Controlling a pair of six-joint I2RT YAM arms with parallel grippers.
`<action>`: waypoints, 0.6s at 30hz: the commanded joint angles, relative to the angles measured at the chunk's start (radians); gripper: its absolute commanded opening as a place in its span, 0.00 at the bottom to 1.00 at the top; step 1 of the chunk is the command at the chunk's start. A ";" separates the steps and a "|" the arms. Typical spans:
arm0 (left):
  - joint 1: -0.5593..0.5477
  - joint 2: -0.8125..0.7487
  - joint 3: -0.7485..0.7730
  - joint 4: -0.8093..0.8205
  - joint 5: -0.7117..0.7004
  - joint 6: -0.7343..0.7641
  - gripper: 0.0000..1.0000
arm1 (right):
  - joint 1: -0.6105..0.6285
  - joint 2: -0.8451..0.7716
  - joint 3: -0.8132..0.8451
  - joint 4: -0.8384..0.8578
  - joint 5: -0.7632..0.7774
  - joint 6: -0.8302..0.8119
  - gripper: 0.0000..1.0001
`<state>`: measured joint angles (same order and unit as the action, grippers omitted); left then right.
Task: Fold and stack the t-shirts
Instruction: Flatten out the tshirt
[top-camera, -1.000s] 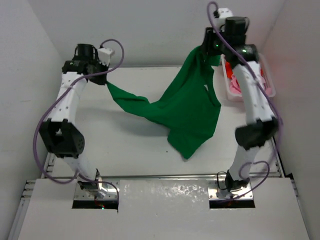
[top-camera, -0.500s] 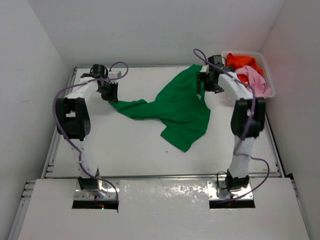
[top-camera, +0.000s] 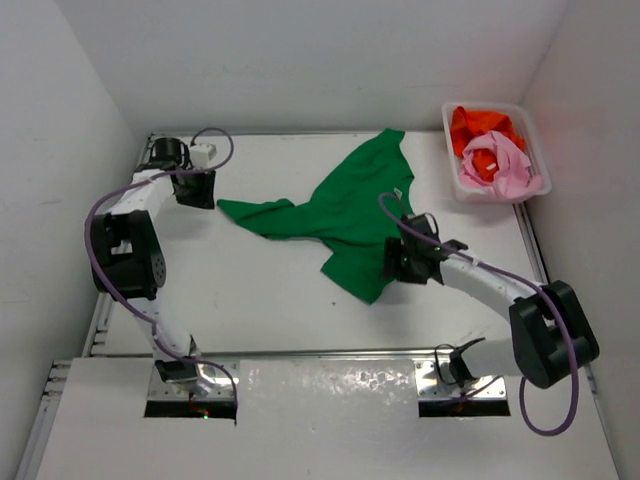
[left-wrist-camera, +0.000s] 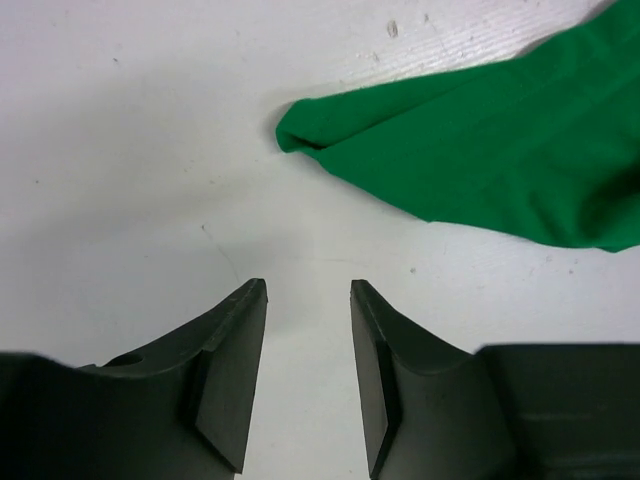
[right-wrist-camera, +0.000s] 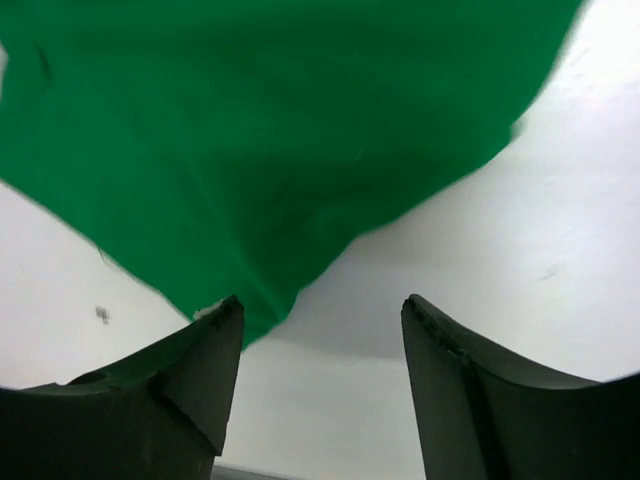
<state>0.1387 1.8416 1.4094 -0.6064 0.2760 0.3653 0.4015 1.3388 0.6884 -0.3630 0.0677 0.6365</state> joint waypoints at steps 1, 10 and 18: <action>-0.016 -0.012 -0.047 0.103 -0.030 0.053 0.38 | 0.037 0.006 -0.067 0.203 -0.118 0.150 0.63; -0.031 0.060 -0.072 0.239 -0.029 0.171 0.39 | 0.062 0.154 -0.106 0.338 -0.224 0.193 0.60; -0.039 0.192 -0.001 0.235 0.160 0.210 0.63 | 0.071 0.238 -0.067 0.369 -0.234 0.189 0.02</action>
<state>0.1165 2.0090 1.3563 -0.3946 0.3214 0.5350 0.4675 1.5661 0.5995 -0.0036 -0.1684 0.8196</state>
